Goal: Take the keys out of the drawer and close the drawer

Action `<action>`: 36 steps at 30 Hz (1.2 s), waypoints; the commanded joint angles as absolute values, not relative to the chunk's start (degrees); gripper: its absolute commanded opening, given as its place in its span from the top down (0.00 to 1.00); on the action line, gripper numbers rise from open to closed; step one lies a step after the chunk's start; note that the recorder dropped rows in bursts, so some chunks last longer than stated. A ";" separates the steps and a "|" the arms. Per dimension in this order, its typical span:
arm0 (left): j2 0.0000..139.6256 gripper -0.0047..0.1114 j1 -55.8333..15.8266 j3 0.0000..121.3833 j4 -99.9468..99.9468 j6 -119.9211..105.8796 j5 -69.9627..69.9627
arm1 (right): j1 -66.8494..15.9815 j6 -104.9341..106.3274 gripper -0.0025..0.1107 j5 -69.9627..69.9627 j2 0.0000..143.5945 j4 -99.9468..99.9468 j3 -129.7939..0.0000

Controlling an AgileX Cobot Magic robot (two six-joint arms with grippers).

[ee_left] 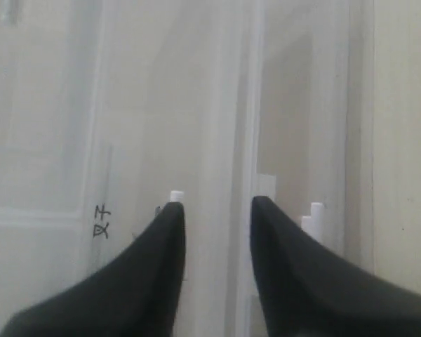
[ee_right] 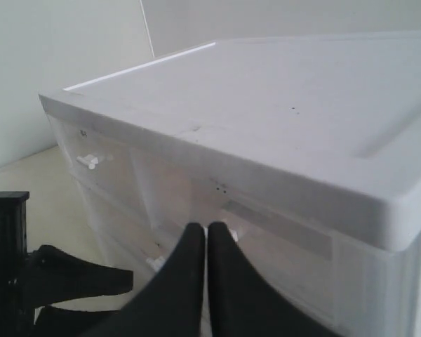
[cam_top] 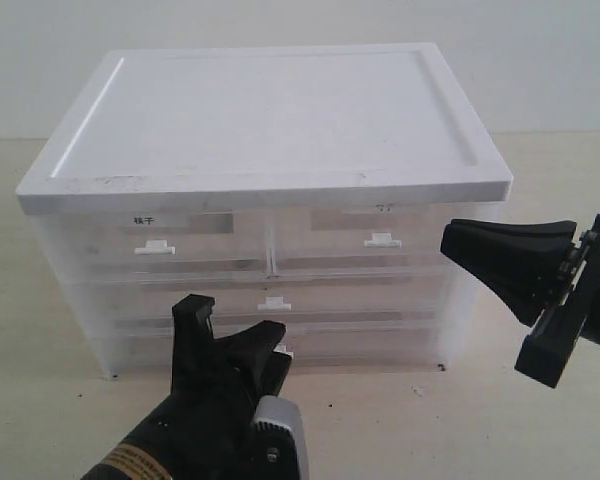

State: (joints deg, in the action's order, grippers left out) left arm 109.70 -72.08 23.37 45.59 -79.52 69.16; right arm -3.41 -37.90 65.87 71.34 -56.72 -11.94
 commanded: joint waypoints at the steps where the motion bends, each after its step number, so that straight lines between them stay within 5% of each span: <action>1: 109.32 0.61 -71.05 24.78 44.03 -80.91 69.96 | -3.46 -38.14 0.98 66.08 71.45 -57.07 -12.14; 14: 109.32 0.63 -66.25 27.09 43.77 -84.67 69.96 | -3.46 -38.14 0.98 66.08 71.45 -57.07 -12.14; 22: 109.32 0.91 -66.14 27.09 44.76 -85.31 69.30 | -3.46 -38.14 0.98 66.08 71.45 -57.07 -12.14; 36: 109.32 0.92 -67.04 27.09 46.86 -87.27 65.29 | -3.46 -38.15 0.98 65.73 71.45 -57.17 -12.14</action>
State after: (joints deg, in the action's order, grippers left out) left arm 109.57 -65.67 26.88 43.10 -86.72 66.86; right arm -3.41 -38.05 65.76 71.34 -56.72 -11.94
